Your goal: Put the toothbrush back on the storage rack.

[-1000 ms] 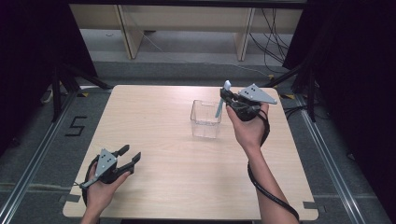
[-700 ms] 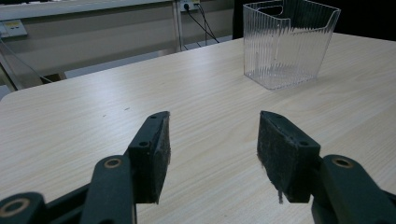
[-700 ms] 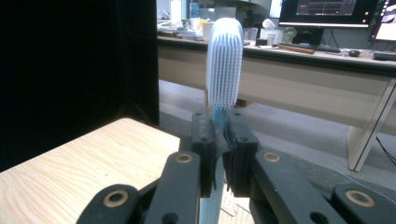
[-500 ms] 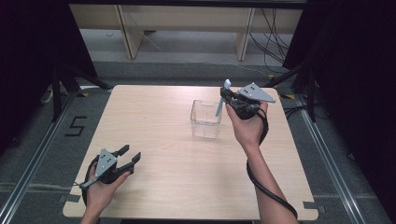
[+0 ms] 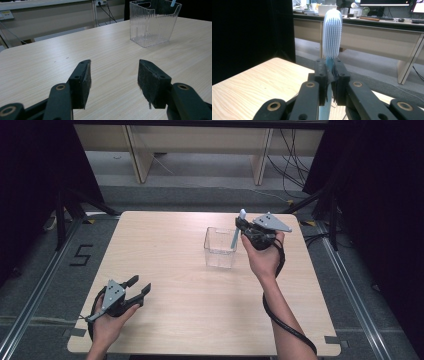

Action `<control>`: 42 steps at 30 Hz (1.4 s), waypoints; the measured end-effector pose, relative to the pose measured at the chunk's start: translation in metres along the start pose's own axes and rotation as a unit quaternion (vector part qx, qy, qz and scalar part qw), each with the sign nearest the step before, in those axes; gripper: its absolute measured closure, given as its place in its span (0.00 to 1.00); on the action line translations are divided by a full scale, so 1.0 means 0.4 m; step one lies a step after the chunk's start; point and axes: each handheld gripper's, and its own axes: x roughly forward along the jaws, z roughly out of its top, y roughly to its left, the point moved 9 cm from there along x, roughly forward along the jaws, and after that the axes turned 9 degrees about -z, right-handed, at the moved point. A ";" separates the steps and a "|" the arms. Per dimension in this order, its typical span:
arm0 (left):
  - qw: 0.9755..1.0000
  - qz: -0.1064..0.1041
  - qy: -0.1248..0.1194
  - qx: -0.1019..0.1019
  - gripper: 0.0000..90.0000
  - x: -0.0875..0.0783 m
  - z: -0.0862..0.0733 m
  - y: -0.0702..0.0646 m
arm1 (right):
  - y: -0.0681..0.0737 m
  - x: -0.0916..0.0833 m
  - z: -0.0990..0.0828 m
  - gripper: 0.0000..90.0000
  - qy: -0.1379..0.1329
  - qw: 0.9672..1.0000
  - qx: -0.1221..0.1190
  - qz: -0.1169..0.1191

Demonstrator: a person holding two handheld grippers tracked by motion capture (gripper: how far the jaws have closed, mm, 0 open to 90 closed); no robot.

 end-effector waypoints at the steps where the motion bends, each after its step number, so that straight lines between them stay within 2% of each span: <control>1: 1.000 0.000 0.000 -0.001 0.49 0.000 0.000 -0.001 | 0.003 0.002 -0.005 0.94 0.003 1.000 0.006 0.002; 8: 1.000 0.001 0.007 0.000 0.49 0.000 -0.004 -0.001 | 0.002 0.018 -0.041 0.94 0.017 1.000 0.006 -0.003; 12: 1.000 0.001 0.007 0.001 0.49 0.000 -0.004 -0.001 | 0.000 0.034 -0.060 0.94 0.018 1.000 -0.008 -0.006; 14: 1.000 0.001 0.007 0.001 0.49 0.000 -0.004 -0.001 | 0.002 0.038 -0.069 0.94 0.024 1.000 0.000 -0.009; 15: 1.000 0.001 0.007 0.002 0.49 0.001 -0.004 -0.001 | 0.005 0.042 -0.072 0.94 0.026 1.000 0.003 -0.002; 16: 1.000 0.000 0.005 0.002 0.49 0.002 -0.004 -0.001 | 0.001 0.047 -0.076 0.94 0.022 1.000 -0.005 -0.007; 17: 1.000 -0.003 0.002 0.003 0.49 0.005 -0.003 -0.002 | 0.004 0.049 -0.084 0.94 0.027 1.000 0.004 -0.005; 23: 1.000 -0.002 0.002 0.003 0.49 0.005 -0.003 -0.002 | -0.001 0.059 -0.106 0.93 0.032 0.999 -0.002 -0.009; 24: 1.000 -0.002 0.001 0.003 0.49 0.005 -0.003 -0.002 | -0.004 0.063 -0.112 0.93 0.030 0.999 0.000 -0.017; 26: 1.000 -0.002 0.001 0.002 0.49 0.005 -0.003 -0.002 | -0.006 0.067 -0.115 0.93 0.029 1.000 -0.009 -0.010; 27: 1.000 0.001 0.009 0.001 0.49 0.002 -0.006 -0.002 | -0.003 0.066 -0.122 0.93 0.038 0.999 -0.003 -0.009; 28: 1.000 0.001 0.009 0.001 0.49 0.003 -0.006 -0.003 | -0.003 0.069 -0.127 0.93 0.036 0.999 0.003 -0.011; 32: 1.000 -0.001 0.008 -0.001 0.49 0.004 -0.008 -0.004 | -0.005 0.073 -0.141 0.93 0.035 0.999 -0.002 -0.013; 33: 1.000 -0.004 0.002 0.000 0.48 0.009 -0.006 -0.005 | -0.002 0.073 -0.153 0.93 0.047 0.999 0.003 -0.010; 38: 1.000 -0.004 0.002 0.000 0.48 0.008 -0.005 -0.007 | -0.005 0.079 -0.161 0.93 0.040 0.999 -0.004 -0.011; 39: 1.000 -0.004 0.002 0.000 0.48 0.008 -0.006 -0.006 | -0.002 0.080 -0.168 0.93 0.046 0.999 0.007 -0.009; 42: 1.000 -0.004 0.003 0.002 0.48 0.010 -0.007 -0.006 | -0.006 0.082 -0.169 0.93 0.041 0.999 -0.005 -0.009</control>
